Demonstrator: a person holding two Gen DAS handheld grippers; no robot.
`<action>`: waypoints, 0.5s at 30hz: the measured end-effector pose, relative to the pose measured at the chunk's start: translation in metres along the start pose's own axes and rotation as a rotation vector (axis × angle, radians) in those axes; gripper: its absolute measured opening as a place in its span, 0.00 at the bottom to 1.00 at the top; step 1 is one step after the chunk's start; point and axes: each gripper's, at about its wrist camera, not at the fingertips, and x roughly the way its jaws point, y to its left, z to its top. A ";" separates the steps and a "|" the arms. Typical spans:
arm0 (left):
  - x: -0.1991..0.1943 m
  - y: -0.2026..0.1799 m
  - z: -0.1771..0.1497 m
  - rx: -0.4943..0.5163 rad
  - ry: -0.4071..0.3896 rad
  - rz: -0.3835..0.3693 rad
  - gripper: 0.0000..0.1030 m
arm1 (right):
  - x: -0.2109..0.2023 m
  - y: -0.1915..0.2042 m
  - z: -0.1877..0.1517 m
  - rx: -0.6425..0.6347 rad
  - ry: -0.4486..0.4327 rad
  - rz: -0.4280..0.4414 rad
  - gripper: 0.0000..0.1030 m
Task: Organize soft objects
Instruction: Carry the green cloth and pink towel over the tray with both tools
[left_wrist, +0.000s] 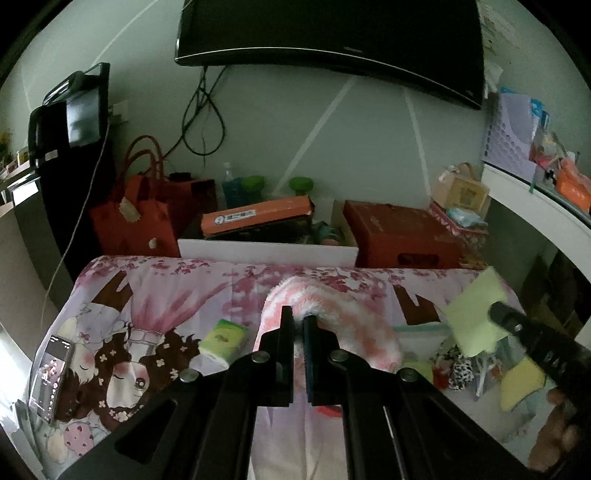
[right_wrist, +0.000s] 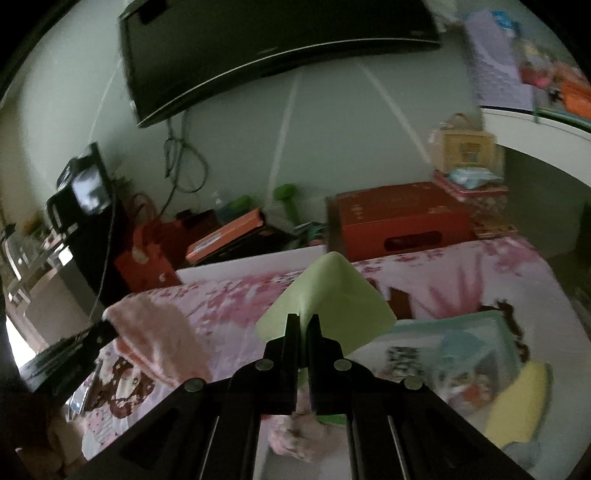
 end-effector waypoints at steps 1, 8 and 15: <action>0.000 -0.002 0.000 0.003 0.000 -0.003 0.04 | -0.005 -0.008 0.001 0.014 -0.007 -0.012 0.04; -0.004 -0.026 0.002 0.031 -0.020 -0.056 0.04 | -0.027 -0.064 0.008 0.118 -0.040 -0.111 0.04; 0.003 -0.069 0.000 0.087 -0.020 -0.153 0.04 | -0.026 -0.096 0.007 0.179 -0.021 -0.164 0.04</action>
